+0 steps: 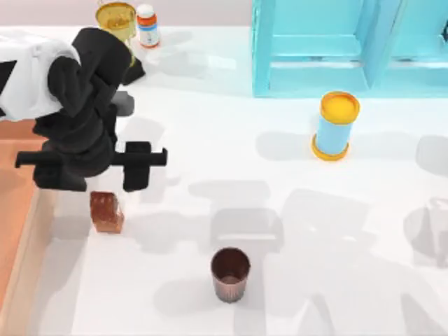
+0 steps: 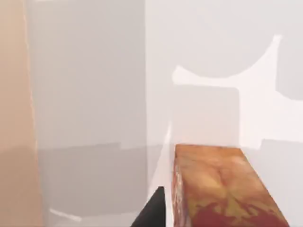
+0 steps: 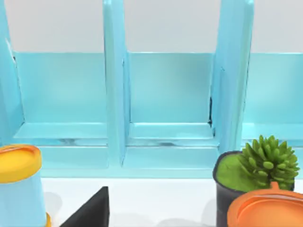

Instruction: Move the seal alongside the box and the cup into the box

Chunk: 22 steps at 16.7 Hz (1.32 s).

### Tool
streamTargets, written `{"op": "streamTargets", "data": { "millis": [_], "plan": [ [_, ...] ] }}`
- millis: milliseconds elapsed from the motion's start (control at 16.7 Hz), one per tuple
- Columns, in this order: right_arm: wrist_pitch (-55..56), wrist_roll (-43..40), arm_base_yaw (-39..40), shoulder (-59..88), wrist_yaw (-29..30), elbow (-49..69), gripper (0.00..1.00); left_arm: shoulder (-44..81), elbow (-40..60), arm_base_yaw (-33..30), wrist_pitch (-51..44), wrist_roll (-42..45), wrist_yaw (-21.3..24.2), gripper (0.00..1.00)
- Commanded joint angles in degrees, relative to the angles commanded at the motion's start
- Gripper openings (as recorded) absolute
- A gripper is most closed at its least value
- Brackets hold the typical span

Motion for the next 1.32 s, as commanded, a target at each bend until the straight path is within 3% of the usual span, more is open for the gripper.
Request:
{"op": "streamTargets", "data": {
  "millis": [120,720,1320],
  "plan": [
    [0.0,0.0,0.0,0.0,0.0,0.0,1.00,0.0,0.0,0.0,0.0,0.0,0.0,1.00],
    [0.0,0.0,0.0,0.0,0.0,0.0,1.00,-0.1,0.9,-0.2,-1.0,0.0,-0.1,1.00],
    [0.0,0.0,0.0,0.0,0.0,0.0,1.00,-3.3,19.1,-0.3,-22.3,-0.3,-0.1,1.00]
  ]
}}
